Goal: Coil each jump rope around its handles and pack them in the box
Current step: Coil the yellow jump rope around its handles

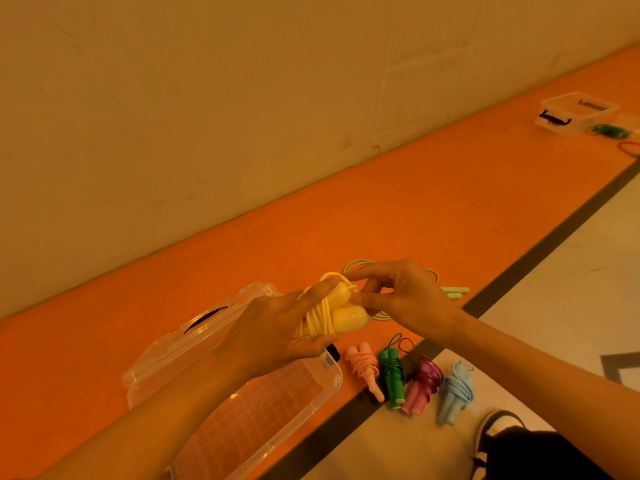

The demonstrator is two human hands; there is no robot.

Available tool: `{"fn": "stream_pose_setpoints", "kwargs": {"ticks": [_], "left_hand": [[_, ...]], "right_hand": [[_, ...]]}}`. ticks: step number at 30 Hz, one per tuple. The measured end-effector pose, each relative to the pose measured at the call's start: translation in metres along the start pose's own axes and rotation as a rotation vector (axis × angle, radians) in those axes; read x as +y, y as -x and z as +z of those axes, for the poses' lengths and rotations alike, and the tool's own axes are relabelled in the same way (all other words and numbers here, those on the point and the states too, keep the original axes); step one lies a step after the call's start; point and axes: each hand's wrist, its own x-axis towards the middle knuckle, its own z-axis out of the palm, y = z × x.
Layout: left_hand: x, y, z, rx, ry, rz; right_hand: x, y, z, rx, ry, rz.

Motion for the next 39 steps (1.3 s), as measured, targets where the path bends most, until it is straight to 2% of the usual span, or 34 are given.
{"fn": "stream_pose_setpoints", "kwargs": {"ticks": [2,4,10,14,19,22,28,33,39], "left_hand": [[0.000,-0.001,-0.001,-0.013,0.001,-0.023],[0.001,-0.003,-0.003,-0.029,0.019,-0.054],[0.014,-0.009,-0.005,-0.120,0.118,-0.079],[0.016,-0.011,-0.002,-0.172,0.173,-0.087],[0.019,-0.005,-0.005,-0.237,0.164,-0.104],[0.024,-0.004,-0.006,-0.260,0.212,-0.122],[0.033,-0.008,-0.007,-0.317,0.205,-0.100],[0.035,-0.011,-0.006,-0.264,0.273,-0.106],[0.049,-0.005,0.006,0.006,0.514,-0.339]], "right_hand": [[0.001,-0.003,-0.003,-0.003,0.361,-0.105],[0.000,-0.007,-0.010,0.009,0.557,-0.208],[0.000,-0.013,-0.039,0.048,0.714,-0.348],[-0.001,-0.008,-0.035,0.136,0.585,-0.334],[-0.002,-0.006,-0.018,0.103,0.249,-0.198],[-0.004,-0.013,-0.032,0.123,0.178,-0.140],[-0.010,-0.015,-0.041,0.164,0.133,-0.150],[-0.014,-0.012,-0.042,0.245,0.058,-0.131],[-0.016,-0.011,-0.019,0.265,0.069,-0.163]]}}
